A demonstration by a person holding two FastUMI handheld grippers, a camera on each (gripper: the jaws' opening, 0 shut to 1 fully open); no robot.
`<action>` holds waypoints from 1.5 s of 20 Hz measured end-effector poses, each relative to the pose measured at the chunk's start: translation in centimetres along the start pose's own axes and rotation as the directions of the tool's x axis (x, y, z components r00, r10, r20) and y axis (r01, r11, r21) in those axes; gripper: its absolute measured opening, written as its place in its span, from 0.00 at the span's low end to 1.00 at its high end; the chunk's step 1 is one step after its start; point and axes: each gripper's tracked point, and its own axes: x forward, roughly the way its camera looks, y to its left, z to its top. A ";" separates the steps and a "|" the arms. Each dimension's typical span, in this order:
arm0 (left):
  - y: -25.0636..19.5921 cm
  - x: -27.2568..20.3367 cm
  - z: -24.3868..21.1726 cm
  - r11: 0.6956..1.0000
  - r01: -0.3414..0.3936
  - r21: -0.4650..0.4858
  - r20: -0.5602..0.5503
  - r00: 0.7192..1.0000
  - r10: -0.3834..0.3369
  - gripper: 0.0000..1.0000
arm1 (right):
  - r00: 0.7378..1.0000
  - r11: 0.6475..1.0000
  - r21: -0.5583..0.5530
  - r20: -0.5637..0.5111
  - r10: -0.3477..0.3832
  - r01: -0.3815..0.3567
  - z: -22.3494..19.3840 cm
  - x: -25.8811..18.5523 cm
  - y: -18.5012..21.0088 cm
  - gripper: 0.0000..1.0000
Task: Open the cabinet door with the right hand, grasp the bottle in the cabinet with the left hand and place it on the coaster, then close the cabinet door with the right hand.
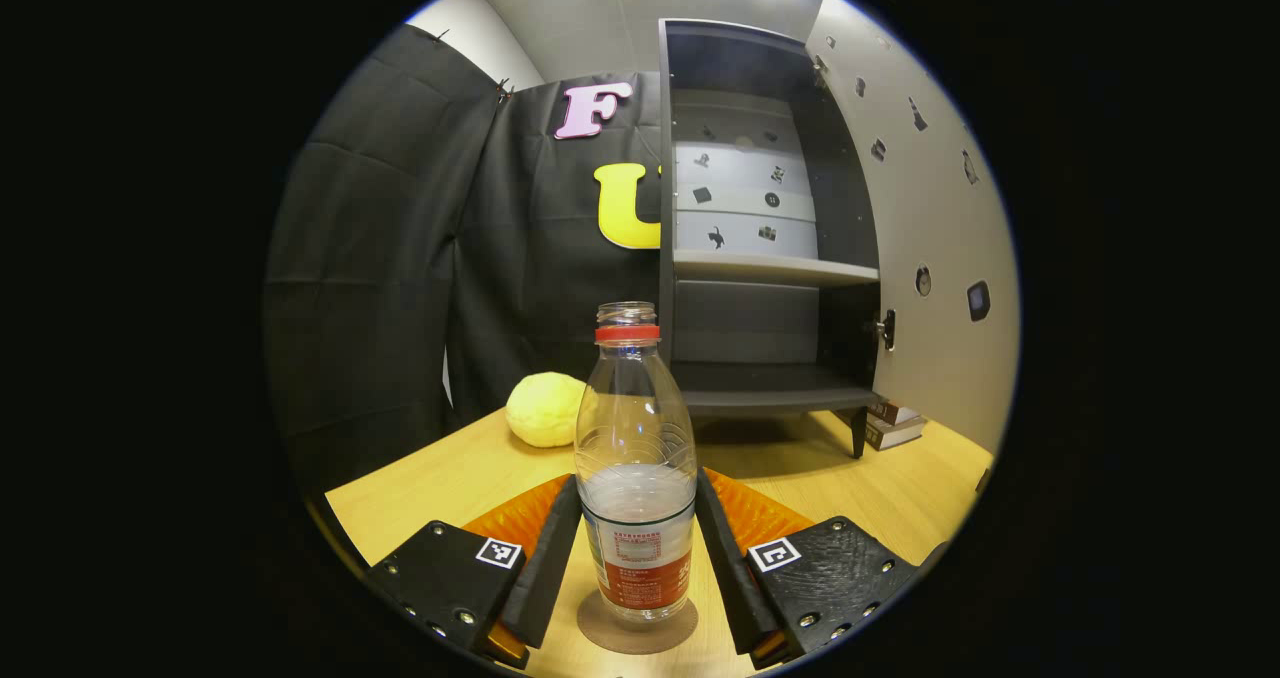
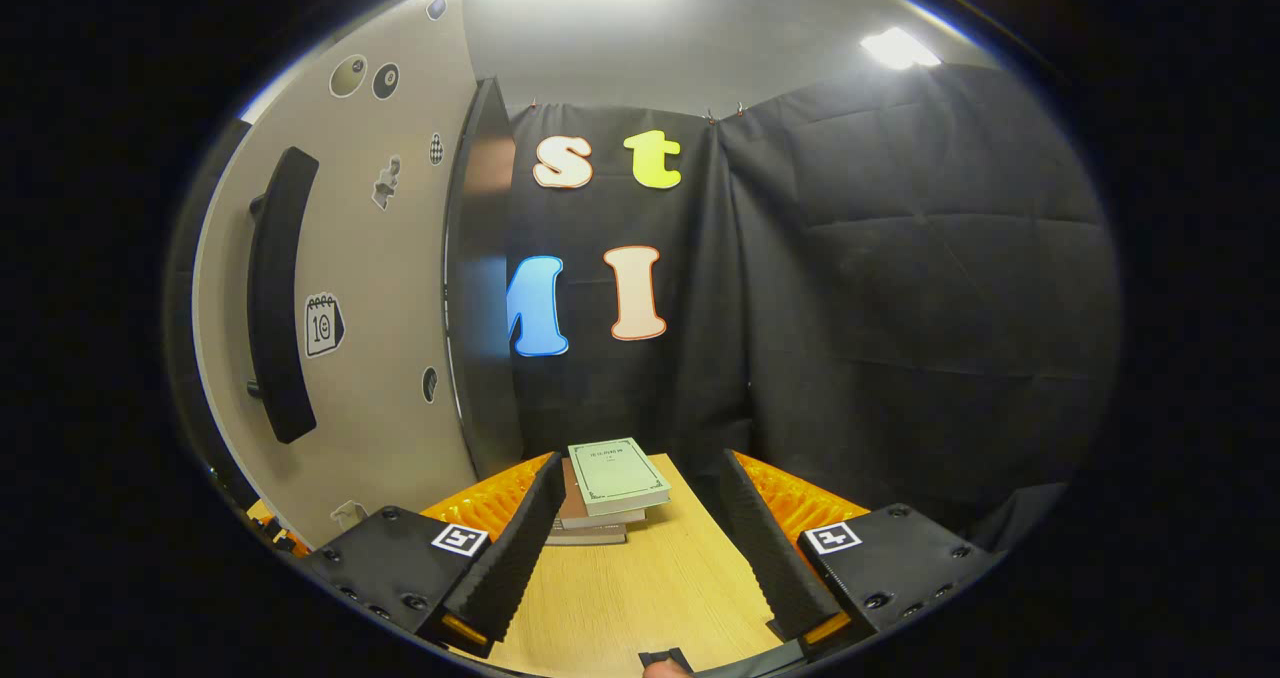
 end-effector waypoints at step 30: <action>-1.0 -5.3 12.6 0.987 -0.070 0.143 0.076 0.995 0.060 0.66 | 0.992 0.987 0.108 0.059 0.115 -0.121 3.5 0.0 1.3 0.94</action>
